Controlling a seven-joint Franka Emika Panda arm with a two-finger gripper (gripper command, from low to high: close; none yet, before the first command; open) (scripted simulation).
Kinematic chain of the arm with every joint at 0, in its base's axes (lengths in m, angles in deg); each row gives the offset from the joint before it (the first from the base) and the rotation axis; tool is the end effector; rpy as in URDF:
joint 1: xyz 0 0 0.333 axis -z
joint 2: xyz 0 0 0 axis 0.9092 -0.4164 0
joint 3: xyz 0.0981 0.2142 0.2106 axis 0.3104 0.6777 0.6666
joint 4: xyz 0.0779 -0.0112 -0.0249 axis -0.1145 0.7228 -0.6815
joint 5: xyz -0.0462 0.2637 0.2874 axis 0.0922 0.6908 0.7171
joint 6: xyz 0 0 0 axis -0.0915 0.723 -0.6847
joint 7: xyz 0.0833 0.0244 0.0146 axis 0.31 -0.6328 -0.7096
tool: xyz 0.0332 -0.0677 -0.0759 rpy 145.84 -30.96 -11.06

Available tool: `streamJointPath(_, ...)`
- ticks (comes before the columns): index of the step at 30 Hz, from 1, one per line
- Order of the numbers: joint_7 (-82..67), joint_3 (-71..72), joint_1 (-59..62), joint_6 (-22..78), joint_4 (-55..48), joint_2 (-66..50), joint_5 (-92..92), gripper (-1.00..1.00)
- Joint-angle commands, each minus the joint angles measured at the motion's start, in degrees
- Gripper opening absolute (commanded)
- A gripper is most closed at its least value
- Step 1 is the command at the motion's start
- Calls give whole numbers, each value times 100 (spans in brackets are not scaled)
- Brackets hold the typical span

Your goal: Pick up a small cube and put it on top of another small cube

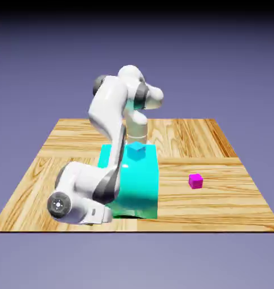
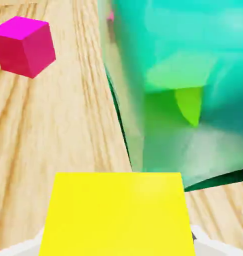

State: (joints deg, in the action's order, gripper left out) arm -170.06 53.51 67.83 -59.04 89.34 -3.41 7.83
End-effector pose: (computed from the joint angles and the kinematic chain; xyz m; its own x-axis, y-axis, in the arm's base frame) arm 0.6266 -0.1304 0.1634 -0.3263 0.8297 0.4529 0.6436 0.5459 -0.5364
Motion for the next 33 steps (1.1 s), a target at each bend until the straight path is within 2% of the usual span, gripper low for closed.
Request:
streamJointPath(1, 190, -48, -208, -61, 130, 118, 138, -100)
streamJointPath(16, 2945, -801, -3310, -1011, 2109, 1883, 2036, -100)
streamJointPath(33, 3100, -2836, -6319, -3110, 5639, 3785, 4136, -100)
